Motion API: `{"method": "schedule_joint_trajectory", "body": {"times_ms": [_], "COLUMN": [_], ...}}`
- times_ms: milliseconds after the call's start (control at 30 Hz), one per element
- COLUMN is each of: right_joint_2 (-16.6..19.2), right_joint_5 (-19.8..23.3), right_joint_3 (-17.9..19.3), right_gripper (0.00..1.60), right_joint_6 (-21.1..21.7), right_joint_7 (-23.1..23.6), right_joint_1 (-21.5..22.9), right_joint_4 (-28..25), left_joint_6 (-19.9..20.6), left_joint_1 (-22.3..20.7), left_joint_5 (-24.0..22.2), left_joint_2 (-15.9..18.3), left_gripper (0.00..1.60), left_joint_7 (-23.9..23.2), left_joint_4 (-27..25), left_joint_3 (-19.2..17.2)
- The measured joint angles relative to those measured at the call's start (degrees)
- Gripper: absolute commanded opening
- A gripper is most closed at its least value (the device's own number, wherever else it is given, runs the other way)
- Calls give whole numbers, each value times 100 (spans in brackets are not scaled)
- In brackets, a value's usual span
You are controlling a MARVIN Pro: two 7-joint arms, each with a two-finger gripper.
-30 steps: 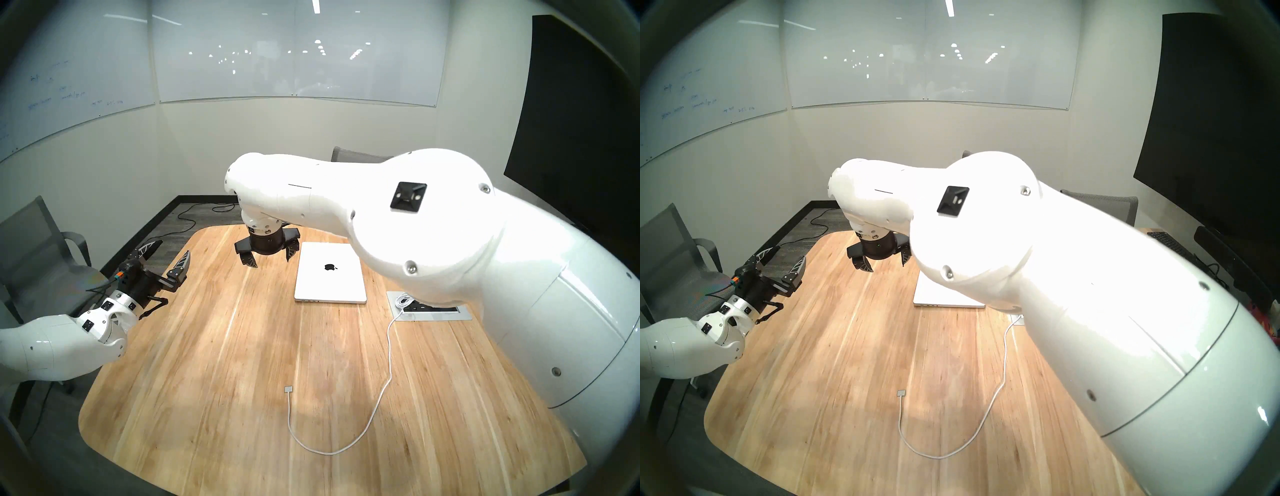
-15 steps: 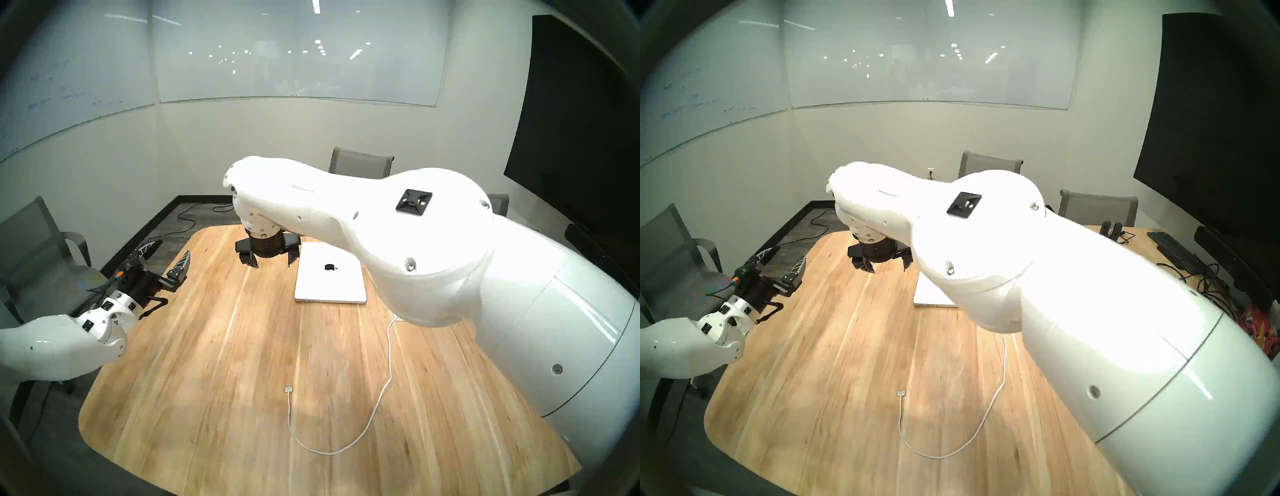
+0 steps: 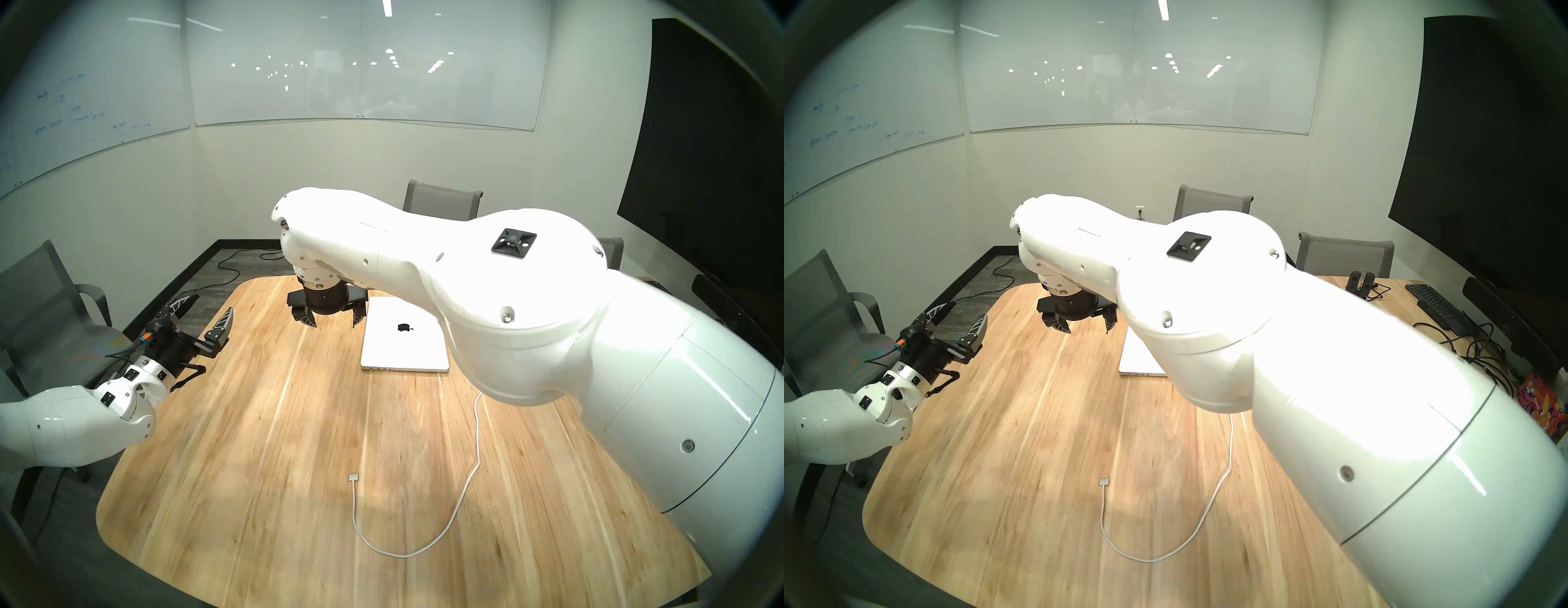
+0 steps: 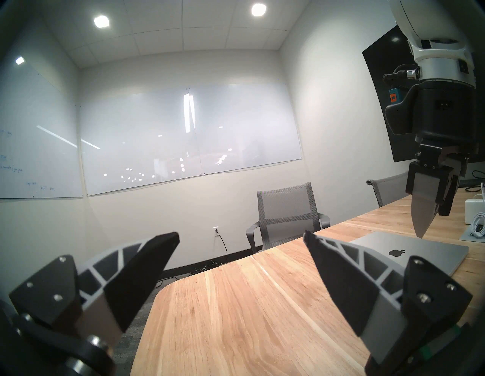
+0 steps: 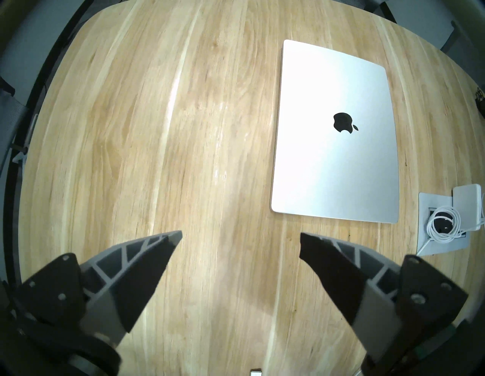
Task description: Plug the charging cable into the port of a MacBook
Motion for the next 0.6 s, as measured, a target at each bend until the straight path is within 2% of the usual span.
{"method": "schedule_joint_trajectory", "body": {"times_ms": [600], "right_joint_2": [0], "right_joint_5": [0], "right_joint_3": [332], "right_gripper": [160], "right_joint_6": [-31], "right_joint_7": [-157], "right_joint_1": [-109], "right_joint_4": [17], "left_joint_6": [0], "left_joint_1": [0], "left_joint_5": [0], "left_joint_2": [0], "left_gripper": [160], "left_joint_7": [0], "left_joint_4": [0], "left_joint_3": [0]}}
